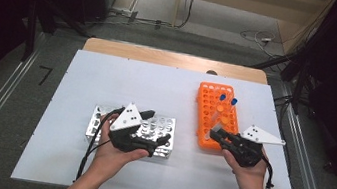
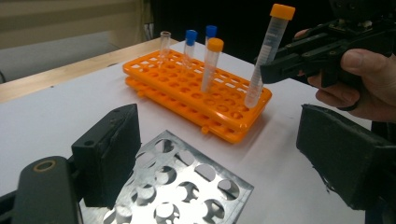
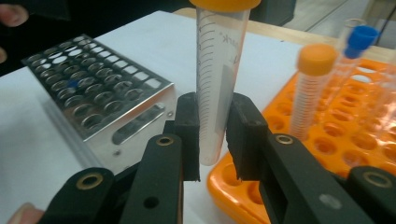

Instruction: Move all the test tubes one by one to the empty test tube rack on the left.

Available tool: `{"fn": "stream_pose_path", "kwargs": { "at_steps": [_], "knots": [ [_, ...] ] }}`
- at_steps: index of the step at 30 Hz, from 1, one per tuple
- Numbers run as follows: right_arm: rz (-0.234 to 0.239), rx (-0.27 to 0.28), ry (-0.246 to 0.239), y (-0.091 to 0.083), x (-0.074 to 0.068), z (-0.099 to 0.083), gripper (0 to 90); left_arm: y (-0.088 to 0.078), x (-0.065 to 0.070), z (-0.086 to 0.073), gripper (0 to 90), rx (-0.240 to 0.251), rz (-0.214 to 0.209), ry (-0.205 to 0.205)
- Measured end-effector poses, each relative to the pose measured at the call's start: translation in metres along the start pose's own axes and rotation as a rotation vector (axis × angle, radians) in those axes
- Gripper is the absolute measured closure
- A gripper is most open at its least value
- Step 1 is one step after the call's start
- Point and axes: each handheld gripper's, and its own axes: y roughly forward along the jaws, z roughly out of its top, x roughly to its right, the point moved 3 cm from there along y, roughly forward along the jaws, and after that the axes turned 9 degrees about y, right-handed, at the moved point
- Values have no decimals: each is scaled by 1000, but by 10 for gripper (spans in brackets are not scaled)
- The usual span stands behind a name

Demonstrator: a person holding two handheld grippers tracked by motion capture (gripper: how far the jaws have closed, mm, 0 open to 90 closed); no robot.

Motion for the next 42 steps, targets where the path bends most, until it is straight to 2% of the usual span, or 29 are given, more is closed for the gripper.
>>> {"fn": "stream_pose_path", "kwargs": {
  "at_steps": [1,4,5,9,12,14,15,16,17,21,22,24,30,31,35,39,42],
  "knots": [
    [19,-12,-10,3,-4,-1,729,5,0,5,155,13,-19,-2],
    [52,-38,-17,8,-12,-3,730,10,1,10,174,18,-33,-2],
    [66,-43,-24,9,-14,-3,730,14,3,14,185,21,-51,2],
    [102,-69,-39,15,-24,-5,730,18,6,17,219,17,-79,9],
    [116,-90,-56,19,-30,-7,730,21,12,17,260,22,-120,4],
    [126,-98,-67,20,-34,-7,730,22,14,17,286,21,-128,8],
    [131,-104,-73,20,-36,-7,730,24,18,17,309,19,-154,10],
    [138,-107,-78,21,-38,-8,730,24,18,17,328,19,-154,10],
    [141,-114,-84,21,-41,-8,730,27,22,17,346,17,-177,16],
    [154,-131,-120,26,-50,-10,730,31,24,17,400,14,-185,5],
    [155,-136,-128,26,-52,-10,730,32,24,18,422,16,-207,-6],
    [168,-140,-137,27,-56,-10,730,34,25,17,459,-1,-211,4],
    [182,-147,-160,27,-63,-11,731,41,29,14,530,-34,-240,-1],
    [186,-150,-163,27,-65,-11,730,43,31,14,578,-41,-254,4],
    [197,-148,-171,27,-67,-11,730,42,31,14,691,-45,-263,10],
    [206,-144,-155,26,-67,-11,730,41,31,14,742,-53,-236,36],
    [207,-137,-150,25,-67,-11,728,40,30,15,747,-50,-235,32]
  ]
}}
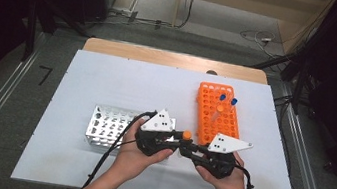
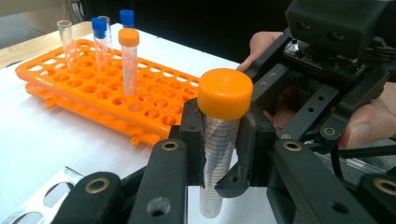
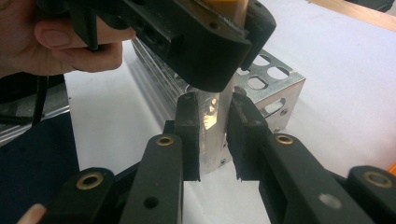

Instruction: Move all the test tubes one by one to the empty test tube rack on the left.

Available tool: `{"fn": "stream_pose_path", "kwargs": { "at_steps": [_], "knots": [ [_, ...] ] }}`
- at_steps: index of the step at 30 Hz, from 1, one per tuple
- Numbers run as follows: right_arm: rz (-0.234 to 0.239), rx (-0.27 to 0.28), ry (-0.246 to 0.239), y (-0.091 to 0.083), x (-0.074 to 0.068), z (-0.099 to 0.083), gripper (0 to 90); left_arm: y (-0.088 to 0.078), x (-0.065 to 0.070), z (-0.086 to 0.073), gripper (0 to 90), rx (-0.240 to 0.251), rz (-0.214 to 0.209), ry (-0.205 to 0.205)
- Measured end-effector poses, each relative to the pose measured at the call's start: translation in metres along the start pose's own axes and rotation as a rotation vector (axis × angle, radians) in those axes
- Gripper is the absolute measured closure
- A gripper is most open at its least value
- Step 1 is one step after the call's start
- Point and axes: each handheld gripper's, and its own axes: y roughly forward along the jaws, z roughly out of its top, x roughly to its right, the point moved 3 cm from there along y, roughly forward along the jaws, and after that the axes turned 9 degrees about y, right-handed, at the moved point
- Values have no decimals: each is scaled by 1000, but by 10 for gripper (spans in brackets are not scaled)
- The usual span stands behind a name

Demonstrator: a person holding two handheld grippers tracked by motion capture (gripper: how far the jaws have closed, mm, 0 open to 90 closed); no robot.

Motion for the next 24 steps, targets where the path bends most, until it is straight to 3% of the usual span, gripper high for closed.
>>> {"fn": "stream_pose_path", "kwargs": {
  "at_steps": [3,12,13,14,15,17,21,24],
  "knots": [
    [2,3,-5,0,0,0,720,-1,-1,0,749,5,-2,-3],
    [-25,47,37,-13,15,-4,238,-10,-12,0,749,38,38,-30],
    [-25,47,37,-13,15,-4,238,-12,-13,0,749,38,44,-31],
    [-36,46,43,-18,19,-6,115,-13,-14,-1,749,37,49,-30],
    [-39,45,43,-21,22,-7,54,-13,-15,-1,749,40,54,-34],
    [-40,40,45,-24,24,-9,0,-16,-18,-2,749,41,67,-35],
    [-29,49,78,-36,36,-16,0,-21,-24,-1,749,57,94,-47],
    [-53,72,107,-45,49,-20,0,-24,-29,-1,749,66,121,-50]
  ]
}}
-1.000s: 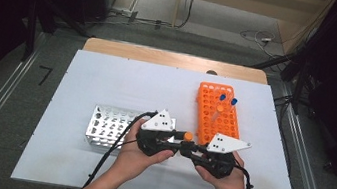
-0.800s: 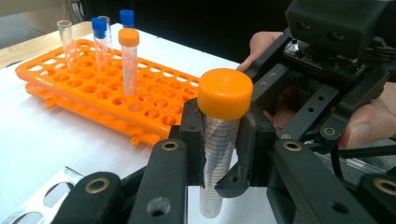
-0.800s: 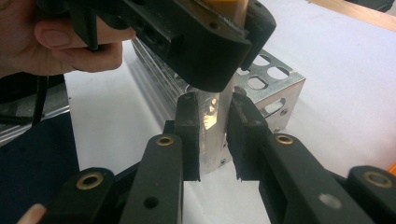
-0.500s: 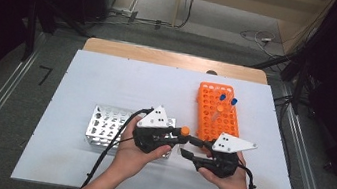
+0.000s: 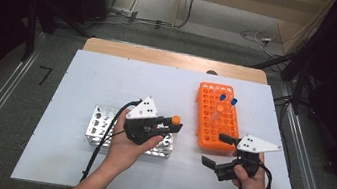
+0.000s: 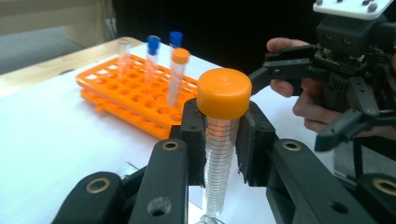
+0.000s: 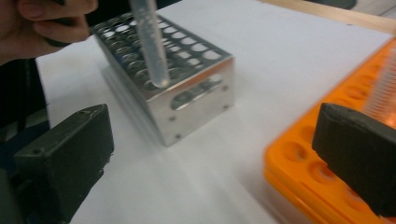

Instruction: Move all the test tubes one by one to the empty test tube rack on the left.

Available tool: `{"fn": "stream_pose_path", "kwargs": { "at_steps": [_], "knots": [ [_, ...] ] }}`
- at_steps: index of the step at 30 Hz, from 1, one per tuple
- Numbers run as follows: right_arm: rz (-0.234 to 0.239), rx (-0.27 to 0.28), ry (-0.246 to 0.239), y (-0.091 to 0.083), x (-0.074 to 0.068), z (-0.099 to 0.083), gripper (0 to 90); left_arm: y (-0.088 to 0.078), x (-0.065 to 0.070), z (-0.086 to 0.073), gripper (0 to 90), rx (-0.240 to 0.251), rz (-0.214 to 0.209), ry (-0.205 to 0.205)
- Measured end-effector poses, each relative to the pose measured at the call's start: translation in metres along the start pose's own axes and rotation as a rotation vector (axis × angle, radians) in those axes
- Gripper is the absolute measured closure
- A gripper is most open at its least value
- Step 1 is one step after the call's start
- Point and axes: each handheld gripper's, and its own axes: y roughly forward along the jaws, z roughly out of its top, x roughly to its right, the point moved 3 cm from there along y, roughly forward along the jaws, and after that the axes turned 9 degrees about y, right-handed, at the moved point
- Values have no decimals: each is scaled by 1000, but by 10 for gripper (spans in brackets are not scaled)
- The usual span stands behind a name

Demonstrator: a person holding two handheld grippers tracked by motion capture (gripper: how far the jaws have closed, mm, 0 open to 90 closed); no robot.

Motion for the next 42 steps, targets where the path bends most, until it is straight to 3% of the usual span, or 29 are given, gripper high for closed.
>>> {"fn": "stream_pose_path", "kwargs": {
  "at_steps": [8,14,18,23,28,37,42],
  "knots": [
    [-77,61,66,-25,38,-3,0,-2,-17,0,749,8,94,3],
    [-116,76,95,-33,54,-6,0,3,-31,-1,749,30,137,-16],
    [-121,79,94,-34,57,-6,0,12,-35,-1,749,40,144,-27],
    [-129,74,97,-34,57,-7,0,19,-37,-6,749,19,174,-15],
    [-130,78,100,-35,59,-7,0,19,-39,-11,749,-22,187,-6],
    [-132,75,97,-32,58,-7,0,28,-36,-23,748,-116,172,-5],
    [-135,72,98,-32,59,-7,0,27,-35,-22,746,-137,172,-15]
  ]
}}
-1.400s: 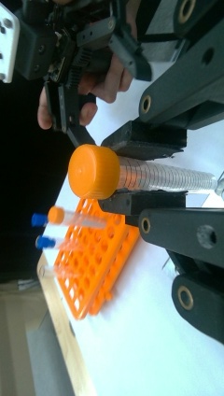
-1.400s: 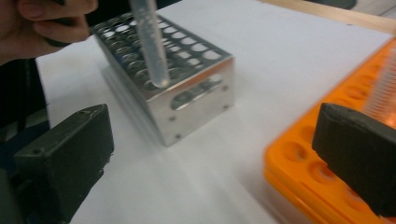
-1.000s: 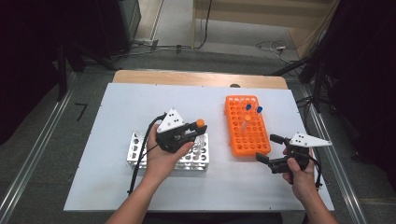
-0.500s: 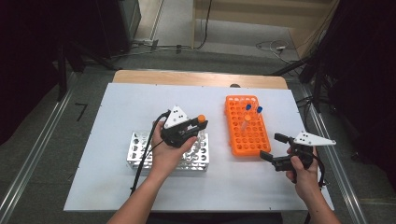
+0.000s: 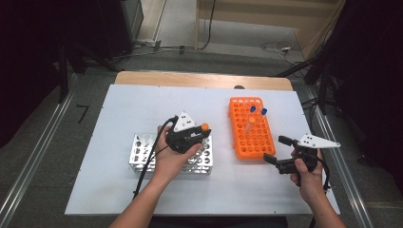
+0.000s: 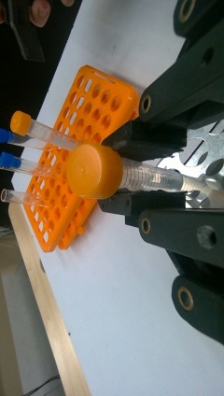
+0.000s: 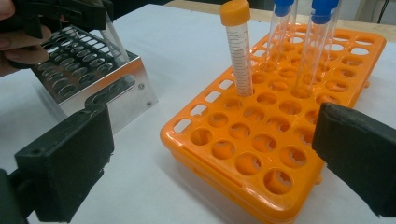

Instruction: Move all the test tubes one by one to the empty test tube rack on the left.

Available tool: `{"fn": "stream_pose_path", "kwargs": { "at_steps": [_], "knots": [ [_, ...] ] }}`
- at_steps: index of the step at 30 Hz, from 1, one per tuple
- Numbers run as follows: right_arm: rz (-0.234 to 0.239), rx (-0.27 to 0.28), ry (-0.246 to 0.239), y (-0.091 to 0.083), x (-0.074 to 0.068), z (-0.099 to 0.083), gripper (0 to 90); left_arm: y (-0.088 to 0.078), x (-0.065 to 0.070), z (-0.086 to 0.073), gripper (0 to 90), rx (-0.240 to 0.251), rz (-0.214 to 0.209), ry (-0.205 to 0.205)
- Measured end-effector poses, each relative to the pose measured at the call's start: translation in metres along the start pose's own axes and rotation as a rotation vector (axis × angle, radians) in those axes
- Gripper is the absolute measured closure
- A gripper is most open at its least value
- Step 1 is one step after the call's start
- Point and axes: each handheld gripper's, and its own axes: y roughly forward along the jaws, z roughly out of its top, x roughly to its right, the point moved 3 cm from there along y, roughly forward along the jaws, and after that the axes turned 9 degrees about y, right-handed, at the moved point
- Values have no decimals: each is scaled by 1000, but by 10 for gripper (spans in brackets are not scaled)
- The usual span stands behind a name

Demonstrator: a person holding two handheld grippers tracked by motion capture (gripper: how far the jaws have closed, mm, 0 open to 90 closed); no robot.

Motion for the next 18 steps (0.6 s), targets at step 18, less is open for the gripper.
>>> {"fn": "stream_pose_path", "kwargs": {
  "at_steps": [18],
  "knots": [
    [-9,-1,11,3,4,0,0,-4,3,0,742,-102,-1,47]
  ]
}}
